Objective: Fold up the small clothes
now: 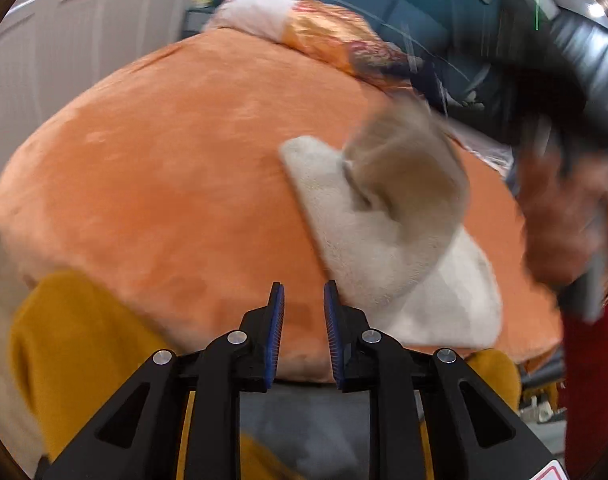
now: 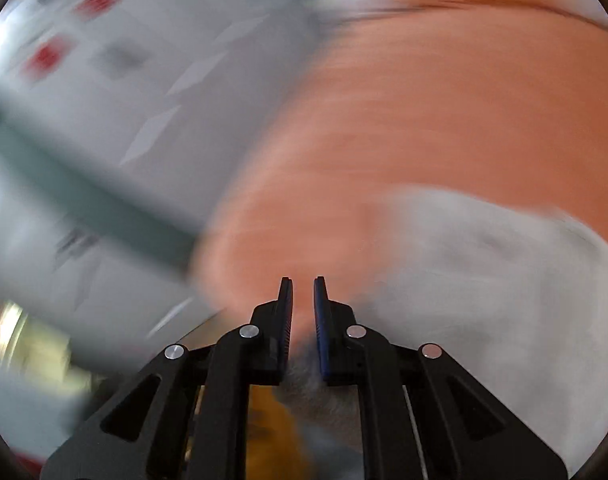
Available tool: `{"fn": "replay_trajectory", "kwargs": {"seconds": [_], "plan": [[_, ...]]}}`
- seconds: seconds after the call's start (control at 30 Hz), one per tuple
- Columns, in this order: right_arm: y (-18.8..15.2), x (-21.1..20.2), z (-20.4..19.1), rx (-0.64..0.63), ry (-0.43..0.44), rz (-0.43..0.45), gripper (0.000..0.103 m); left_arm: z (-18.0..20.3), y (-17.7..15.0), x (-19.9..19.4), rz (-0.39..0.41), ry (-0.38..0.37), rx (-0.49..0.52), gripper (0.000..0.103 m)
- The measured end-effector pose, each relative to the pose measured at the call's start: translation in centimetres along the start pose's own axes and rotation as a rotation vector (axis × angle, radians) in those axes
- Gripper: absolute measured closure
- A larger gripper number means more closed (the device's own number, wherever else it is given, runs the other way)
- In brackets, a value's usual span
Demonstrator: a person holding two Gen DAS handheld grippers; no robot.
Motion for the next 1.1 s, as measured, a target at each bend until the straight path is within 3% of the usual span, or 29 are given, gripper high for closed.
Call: {"fn": "replay_trajectory", "kwargs": {"seconds": [0.03,0.07,0.13,0.17,0.27,0.4,0.5,0.6,0.67,0.73,0.8,0.87,0.93,1.0,1.1], "plan": [[0.7,2.7,-3.8,-0.096,0.046,-0.043,0.081,-1.0,-0.3,-0.1,-0.009,0.021,-0.017,0.082],[0.8,3.3,-5.3,-0.143,0.040,-0.041,0.060,-2.2,-0.6,-0.1,-0.023,0.039,-0.047,0.082],[0.7,2.4,-7.4,-0.235,-0.017,0.046,0.037,-3.6,-1.0,0.0,-0.032,0.037,-0.095,0.081],[0.4,1.1,-7.3,-0.252,-0.060,0.095,0.034,-4.3,-1.0,0.1,-0.028,0.037,-0.120,0.078],[-1.6,-4.0,-2.7,-0.168,-0.250,0.191,0.031,-4.8,-0.9,1.6,-0.042,0.029,-0.121,0.068],[-6.0,-8.2,5.8,0.111,-0.371,0.179,0.030,-4.6,0.0,4.0,-0.078,0.010,-0.092,0.068],[-8.2,-7.9,8.7,0.173,-0.442,0.146,0.030,-4.5,1.4,4.4,-0.035,0.023,-0.055,0.066],[-7.0,-5.5,10.0,0.166,-0.488,0.104,0.030,-5.9,3.3,4.4,0.012,0.036,-0.088,0.061],[-4.7,-3.2,10.2,0.136,-0.495,0.082,0.030,-7.3,4.2,4.3,0.046,0.024,-0.135,0.048],[-2.3,-0.4,10.2,0.112,-0.483,0.053,0.030,-9.2,5.0,4.9,0.064,0.000,-0.189,0.046],[0.0,2.1,10.5,0.084,-0.503,0.028,0.031,-10.3,5.5,6.2,0.053,-0.063,-0.224,0.046],[1.8,4.0,10.6,0.074,-0.527,0.012,0.030,-10.6,5.7,8.5,-0.030,-0.105,-0.237,0.046],[3.6,6.3,11.1,0.076,-0.530,-0.017,0.030,-9.5,5.3,9.6,-0.072,-0.178,-0.217,0.051],[4.7,7.8,11.0,0.057,-0.527,-0.056,0.031,-7.6,4.8,9.4,-0.071,-0.184,-0.144,0.053],[5.4,12.9,10.9,-0.055,-0.585,-0.247,0.031,-5.1,3.8,9.2,-0.064,-0.157,-0.055,0.053]]}}
Point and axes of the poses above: each gripper's, at about its wrist camera, not at the fingertips, and x roughly the way its jaws point, z to its right, y to its top, the point moved 2 cm from there along x, roughly the way its jaws point, and after that the axes turned 8 degrees about y, right-handed, at the moved point
